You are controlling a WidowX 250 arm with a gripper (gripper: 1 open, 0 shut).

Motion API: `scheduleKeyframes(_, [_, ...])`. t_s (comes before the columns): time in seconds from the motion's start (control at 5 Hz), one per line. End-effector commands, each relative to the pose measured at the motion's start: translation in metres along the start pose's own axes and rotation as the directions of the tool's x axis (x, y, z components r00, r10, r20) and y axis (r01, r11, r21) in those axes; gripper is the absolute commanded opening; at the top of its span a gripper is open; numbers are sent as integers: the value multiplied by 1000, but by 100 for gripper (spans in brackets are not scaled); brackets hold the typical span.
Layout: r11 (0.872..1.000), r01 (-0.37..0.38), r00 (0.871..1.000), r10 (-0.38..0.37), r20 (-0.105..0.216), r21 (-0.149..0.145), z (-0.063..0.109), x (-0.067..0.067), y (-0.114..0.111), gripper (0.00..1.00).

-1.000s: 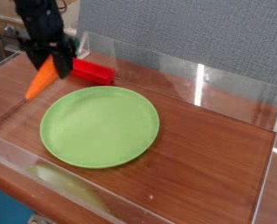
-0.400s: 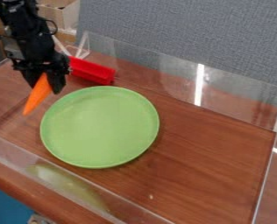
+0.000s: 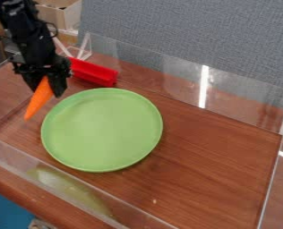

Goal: Put the carrot on the left side

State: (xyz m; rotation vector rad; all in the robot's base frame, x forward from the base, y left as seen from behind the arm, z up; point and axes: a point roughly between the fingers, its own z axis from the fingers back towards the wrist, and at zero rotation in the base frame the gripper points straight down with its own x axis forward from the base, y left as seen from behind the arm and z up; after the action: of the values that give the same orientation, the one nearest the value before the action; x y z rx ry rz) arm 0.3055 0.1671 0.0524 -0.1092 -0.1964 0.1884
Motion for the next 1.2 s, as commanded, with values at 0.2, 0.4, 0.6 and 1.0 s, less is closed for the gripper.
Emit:
scheduleKeyframes(0.2, [1000,-11,998,10,69,20,17,2,14,0])
scheduleKeyframes(0.4, [999,-32,996,31,80,17,24,-3,14,0])
scheduleKeyframes(0.6, [998,-54,995,52,86,16,29,-8,15,0])
scheduleKeyframes(1.0, [998,12,997,-16,77,55,46,5,16,100])
